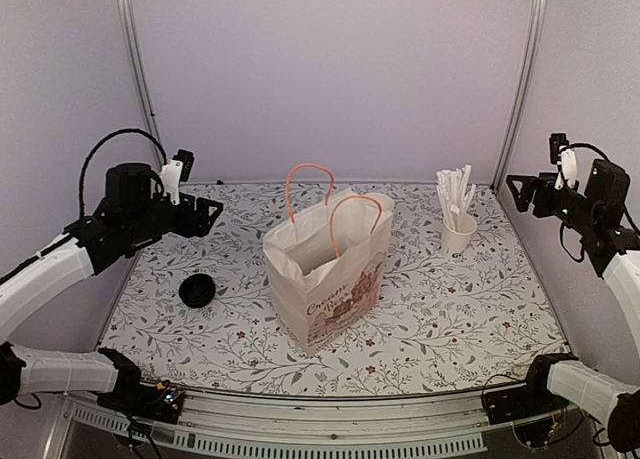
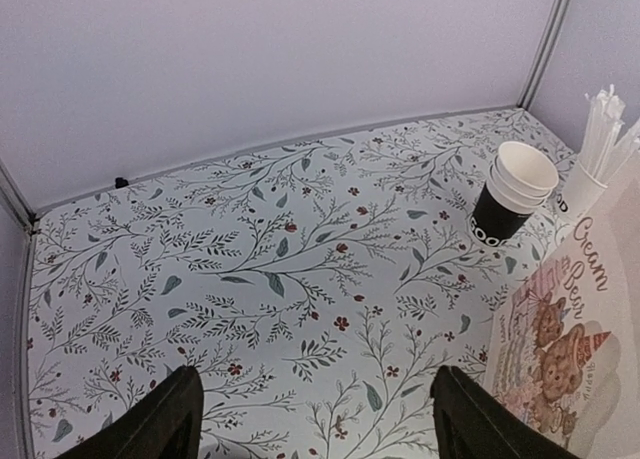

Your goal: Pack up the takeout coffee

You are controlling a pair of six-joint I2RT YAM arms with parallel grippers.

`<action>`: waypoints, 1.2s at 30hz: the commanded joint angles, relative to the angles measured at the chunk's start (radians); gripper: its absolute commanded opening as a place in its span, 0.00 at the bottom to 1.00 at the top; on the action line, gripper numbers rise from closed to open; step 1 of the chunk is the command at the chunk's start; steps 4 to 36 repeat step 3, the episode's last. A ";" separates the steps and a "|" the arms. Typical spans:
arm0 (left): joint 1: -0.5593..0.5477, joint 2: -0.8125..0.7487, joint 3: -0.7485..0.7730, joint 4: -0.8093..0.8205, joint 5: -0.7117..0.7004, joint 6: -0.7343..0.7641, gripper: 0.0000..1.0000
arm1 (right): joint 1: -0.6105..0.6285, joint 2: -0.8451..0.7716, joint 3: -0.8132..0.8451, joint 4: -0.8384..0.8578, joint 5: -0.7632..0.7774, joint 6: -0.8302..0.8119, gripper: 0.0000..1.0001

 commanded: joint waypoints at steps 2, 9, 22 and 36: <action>0.016 0.014 0.030 -0.013 -0.003 0.000 0.81 | -0.008 -0.018 -0.013 0.141 0.092 0.147 0.99; 0.016 0.014 0.031 -0.013 -0.003 -0.002 0.81 | -0.010 -0.013 -0.014 0.146 0.080 0.141 0.99; 0.016 0.014 0.031 -0.013 -0.003 -0.002 0.81 | -0.010 -0.013 -0.014 0.146 0.080 0.141 0.99; 0.016 0.014 0.031 -0.013 -0.003 -0.002 0.81 | -0.010 -0.013 -0.014 0.146 0.080 0.141 0.99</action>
